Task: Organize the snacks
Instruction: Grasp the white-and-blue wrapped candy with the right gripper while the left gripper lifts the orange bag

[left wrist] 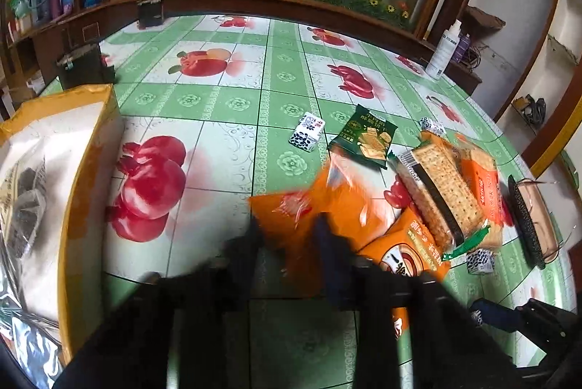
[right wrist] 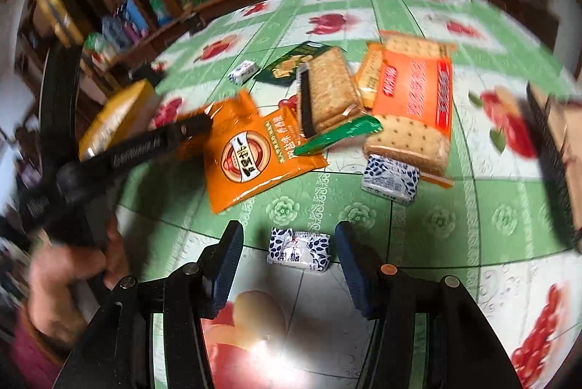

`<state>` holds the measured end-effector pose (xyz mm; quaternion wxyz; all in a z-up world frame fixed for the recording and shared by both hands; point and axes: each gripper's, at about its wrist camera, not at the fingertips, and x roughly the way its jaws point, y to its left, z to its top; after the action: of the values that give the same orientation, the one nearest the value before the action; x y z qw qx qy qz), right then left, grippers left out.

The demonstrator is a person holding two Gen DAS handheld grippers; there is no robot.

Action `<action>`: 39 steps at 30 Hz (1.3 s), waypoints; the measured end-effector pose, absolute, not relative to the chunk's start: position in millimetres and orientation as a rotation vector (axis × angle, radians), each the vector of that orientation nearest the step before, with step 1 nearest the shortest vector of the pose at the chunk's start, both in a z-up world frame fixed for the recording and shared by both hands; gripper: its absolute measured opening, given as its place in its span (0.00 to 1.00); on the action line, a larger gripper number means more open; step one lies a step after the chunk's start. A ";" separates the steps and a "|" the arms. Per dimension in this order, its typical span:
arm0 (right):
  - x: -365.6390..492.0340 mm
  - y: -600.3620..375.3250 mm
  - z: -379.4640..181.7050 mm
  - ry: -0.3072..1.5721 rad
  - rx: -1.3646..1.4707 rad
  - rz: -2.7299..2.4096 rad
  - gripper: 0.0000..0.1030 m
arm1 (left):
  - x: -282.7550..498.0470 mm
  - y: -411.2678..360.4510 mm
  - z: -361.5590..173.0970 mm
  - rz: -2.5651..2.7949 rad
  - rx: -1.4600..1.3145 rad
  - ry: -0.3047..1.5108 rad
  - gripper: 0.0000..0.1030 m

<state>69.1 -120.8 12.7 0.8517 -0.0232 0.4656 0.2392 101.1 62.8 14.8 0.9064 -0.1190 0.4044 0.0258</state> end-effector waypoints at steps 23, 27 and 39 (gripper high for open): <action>80.6 -161.3 32.7 0.911 0.225 0.529 0.34 | 167.7 44.4 55.7 -0.005 -0.104 0.890 0.92; 79.0 -159.8 31.8 0.919 0.232 0.548 0.34 | 193.2 42.5 44.0 -0.065 -0.147 0.928 0.92; 76.7 -160.9 36.3 0.908 0.256 0.571 0.34 | 160.0 28.4 16.4 -0.083 0.008 1.057 0.92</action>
<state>76.7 -160.9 36.3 0.8517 0.1218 0.4315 0.2711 160.0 28.4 16.4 0.8627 0.0037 0.5042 -0.0395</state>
